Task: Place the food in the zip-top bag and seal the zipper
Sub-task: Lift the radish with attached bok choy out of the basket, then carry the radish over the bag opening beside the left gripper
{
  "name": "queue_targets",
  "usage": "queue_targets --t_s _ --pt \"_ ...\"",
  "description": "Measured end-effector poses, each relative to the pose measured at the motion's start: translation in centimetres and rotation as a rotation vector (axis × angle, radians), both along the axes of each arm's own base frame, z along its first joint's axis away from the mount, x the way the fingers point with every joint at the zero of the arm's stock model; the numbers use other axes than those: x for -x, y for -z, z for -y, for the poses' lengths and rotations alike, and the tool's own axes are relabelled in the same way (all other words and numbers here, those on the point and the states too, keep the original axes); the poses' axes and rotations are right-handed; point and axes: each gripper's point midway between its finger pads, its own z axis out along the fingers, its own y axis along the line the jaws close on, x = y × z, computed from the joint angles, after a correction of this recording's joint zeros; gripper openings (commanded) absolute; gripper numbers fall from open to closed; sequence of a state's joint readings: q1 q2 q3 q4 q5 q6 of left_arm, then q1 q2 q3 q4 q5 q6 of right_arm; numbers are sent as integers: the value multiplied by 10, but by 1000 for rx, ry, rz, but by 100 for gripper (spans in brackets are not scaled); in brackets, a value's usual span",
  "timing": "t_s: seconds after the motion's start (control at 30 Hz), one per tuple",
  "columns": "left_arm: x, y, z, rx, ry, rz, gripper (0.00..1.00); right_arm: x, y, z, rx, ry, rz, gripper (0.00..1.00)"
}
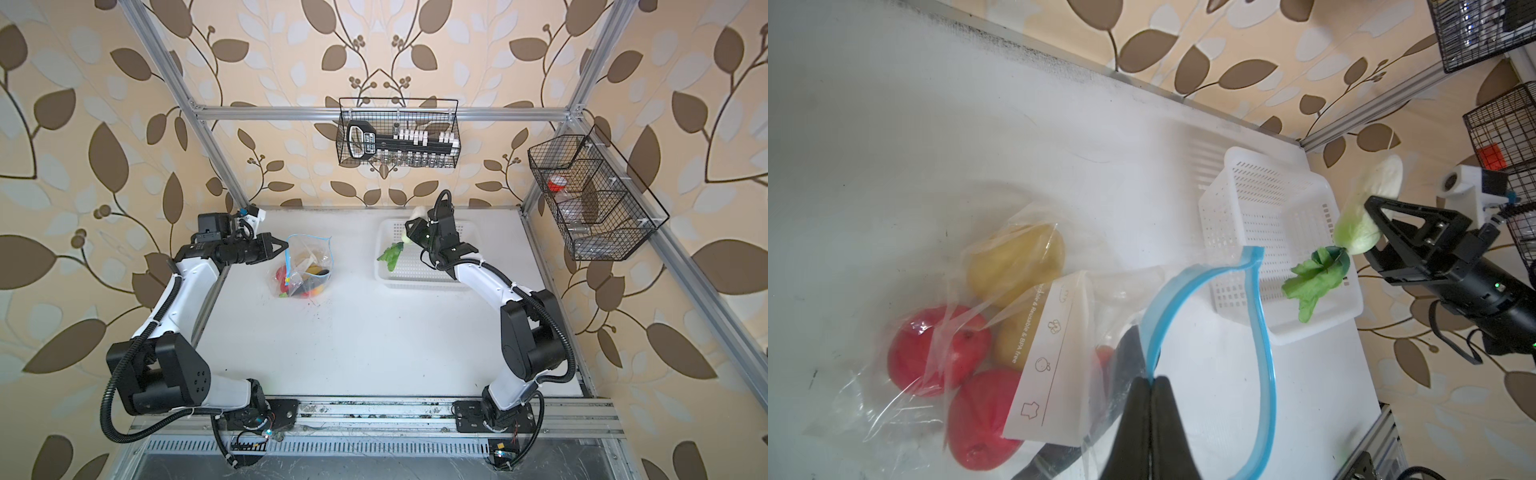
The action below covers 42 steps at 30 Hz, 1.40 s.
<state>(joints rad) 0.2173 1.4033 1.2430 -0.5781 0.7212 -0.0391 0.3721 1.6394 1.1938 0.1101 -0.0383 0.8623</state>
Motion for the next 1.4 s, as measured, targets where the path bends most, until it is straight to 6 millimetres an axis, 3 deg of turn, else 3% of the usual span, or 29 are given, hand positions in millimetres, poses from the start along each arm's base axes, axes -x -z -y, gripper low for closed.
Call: queue_targets --t_s 0.27,0.33,0.57,0.73,1.0,1.17,1.4 --pt "7 -6 2 -12 12 -17 0 32 -70 -42 -52 -129 241 6" --pt "10 -11 3 -29 14 -2 0 40 -89 -51 -53 -157 302 0" --pt "23 -30 21 -80 46 42 0 54 -125 -61 -77 -191 426 0" --pt "25 -40 38 -101 89 47 0 63 -135 -74 -66 -217 477 0" --pt "18 -47 42 -106 99 38 0 76 -151 -90 -66 -217 545 0" --pt "11 -56 46 -104 109 29 0 72 -152 -101 -68 -197 548 0" --pt "6 -58 50 -98 118 11 0 64 -145 -134 -41 -199 549 0"
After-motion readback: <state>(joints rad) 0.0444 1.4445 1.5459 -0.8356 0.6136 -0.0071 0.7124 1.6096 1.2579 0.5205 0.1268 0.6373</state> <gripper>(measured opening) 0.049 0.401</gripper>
